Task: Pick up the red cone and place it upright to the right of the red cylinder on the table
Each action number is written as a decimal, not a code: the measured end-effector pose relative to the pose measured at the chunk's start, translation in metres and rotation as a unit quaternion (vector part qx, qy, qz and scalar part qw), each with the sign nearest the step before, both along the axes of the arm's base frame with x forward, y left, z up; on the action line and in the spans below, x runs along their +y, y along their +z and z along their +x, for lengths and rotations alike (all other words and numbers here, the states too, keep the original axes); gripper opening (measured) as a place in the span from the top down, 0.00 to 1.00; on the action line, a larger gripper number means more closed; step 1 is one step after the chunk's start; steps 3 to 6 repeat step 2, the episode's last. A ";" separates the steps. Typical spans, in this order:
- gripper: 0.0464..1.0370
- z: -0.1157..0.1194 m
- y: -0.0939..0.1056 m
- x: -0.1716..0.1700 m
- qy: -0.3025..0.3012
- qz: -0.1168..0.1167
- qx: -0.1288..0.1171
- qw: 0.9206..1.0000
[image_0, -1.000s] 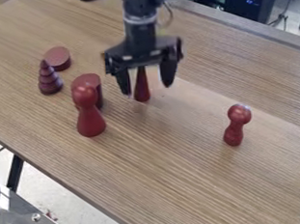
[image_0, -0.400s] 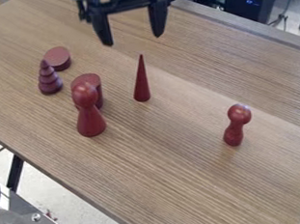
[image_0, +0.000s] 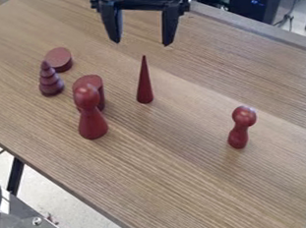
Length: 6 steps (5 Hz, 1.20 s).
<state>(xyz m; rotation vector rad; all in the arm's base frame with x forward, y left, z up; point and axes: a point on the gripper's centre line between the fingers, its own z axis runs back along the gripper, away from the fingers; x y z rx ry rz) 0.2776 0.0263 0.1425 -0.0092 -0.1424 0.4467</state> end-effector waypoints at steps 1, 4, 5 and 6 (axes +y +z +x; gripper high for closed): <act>0.04 0.000 -0.007 -0.006 -0.051 -0.027 -0.008 0.998; 0.04 -0.002 -0.009 -0.007 -0.072 -0.040 -0.024 0.996; 0.04 -0.002 -0.009 -0.007 -0.072 -0.040 -0.024 0.996; 0.04 -0.002 -0.009 -0.007 -0.072 -0.040 -0.024 0.996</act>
